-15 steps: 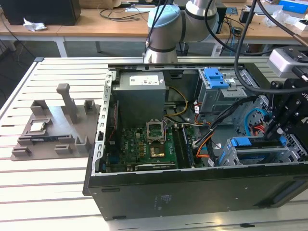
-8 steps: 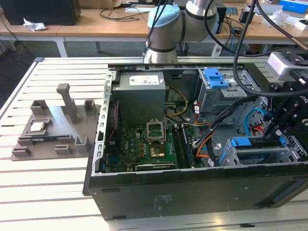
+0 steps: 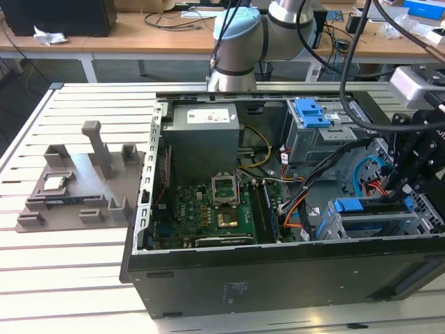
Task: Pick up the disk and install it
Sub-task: 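Insert the first disk wire, then insert the second disk wire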
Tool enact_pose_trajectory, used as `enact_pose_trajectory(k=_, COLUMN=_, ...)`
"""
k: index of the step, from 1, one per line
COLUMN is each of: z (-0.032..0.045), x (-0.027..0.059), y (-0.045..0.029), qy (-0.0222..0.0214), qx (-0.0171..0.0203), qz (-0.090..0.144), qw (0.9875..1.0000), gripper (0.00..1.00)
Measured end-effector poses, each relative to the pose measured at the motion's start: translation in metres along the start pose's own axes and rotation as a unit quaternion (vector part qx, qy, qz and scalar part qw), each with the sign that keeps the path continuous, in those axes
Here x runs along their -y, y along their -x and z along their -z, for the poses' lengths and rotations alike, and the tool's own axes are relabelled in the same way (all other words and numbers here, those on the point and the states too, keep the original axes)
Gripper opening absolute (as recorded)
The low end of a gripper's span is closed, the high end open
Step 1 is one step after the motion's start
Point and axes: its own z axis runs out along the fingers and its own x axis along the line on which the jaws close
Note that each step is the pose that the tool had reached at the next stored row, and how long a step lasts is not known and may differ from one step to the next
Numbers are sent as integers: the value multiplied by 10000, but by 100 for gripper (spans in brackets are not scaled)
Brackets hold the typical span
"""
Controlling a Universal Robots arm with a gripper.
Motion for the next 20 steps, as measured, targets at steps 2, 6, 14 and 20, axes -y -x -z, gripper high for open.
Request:
enact_pose_trajectory(k=2, z=102, x=-7, y=10, qy=0, qx=-14, qz=-2, qw=10000, gripper=23)
enact_pose_trajectory(k=6, z=339, x=-20, y=23, qy=-1, qx=-45, qz=-3, qw=10000, gripper=11)
enact_pose_trajectory(k=14, z=520, x=-31, y=26, qy=-1, qx=-60, qz=-4, qw=10000, gripper=11)
enact_pose_trajectory(k=20, z=522, x=-31, y=26, qy=-1, qx=-61, qz=-4, qw=10000, gripper=11)
